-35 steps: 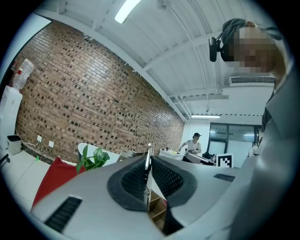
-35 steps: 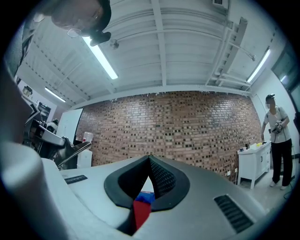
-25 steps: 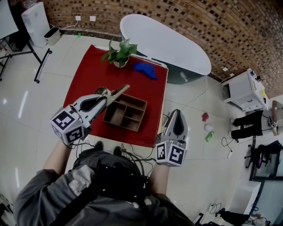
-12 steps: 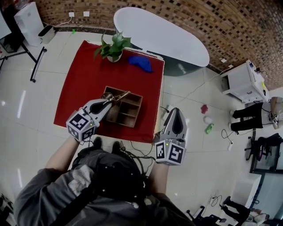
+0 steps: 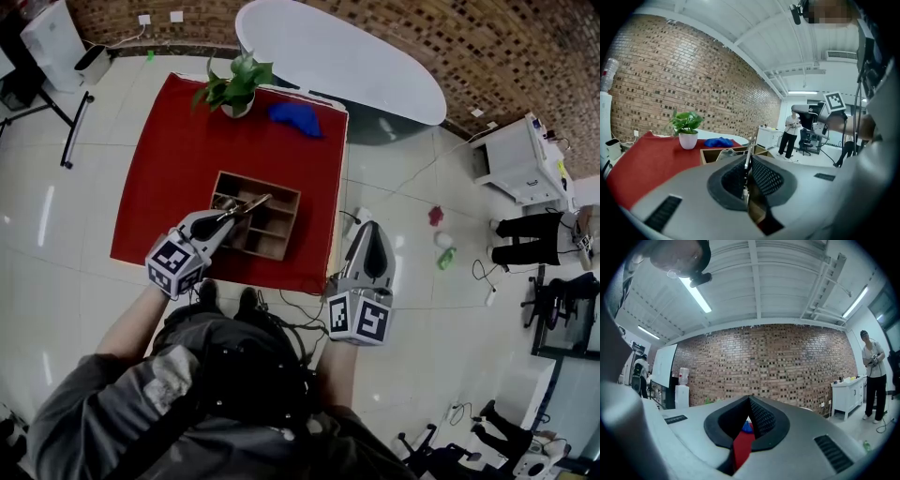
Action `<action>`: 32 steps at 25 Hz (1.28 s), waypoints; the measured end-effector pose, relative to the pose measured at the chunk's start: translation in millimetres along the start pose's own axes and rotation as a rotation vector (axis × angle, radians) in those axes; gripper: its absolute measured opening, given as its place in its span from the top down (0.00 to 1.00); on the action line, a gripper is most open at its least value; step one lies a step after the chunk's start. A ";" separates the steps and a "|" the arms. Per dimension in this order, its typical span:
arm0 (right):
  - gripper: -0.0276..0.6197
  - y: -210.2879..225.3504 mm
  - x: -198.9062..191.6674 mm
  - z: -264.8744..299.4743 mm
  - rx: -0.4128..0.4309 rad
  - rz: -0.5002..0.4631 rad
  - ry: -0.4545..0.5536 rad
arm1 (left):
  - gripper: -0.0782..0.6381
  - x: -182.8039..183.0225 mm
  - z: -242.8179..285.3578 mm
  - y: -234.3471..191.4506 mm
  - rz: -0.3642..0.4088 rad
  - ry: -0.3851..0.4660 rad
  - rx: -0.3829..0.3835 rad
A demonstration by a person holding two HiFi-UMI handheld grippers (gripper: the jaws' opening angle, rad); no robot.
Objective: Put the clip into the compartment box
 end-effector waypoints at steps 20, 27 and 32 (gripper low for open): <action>0.93 -15.2 15.8 -3.1 0.012 0.017 0.042 | 0.66 66.6 -43.1 22.5 0.082 0.209 0.005; 0.93 -28.5 34.2 -5.0 0.046 0.013 0.086 | 0.76 116.2 -81.1 18.1 0.064 0.289 0.068; 0.93 -37.5 46.8 -7.2 0.072 0.008 0.092 | 0.81 134.2 -101.5 12.7 0.042 0.320 0.103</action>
Point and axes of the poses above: the fingertips, and each gripper's own axes: z forward along the fingers, y to its right, x out of its top, the point moved 2 cm from there along -z, backward along the fingers, and after that the axes turned 8 degrees about -z, right-handed, at the moved point
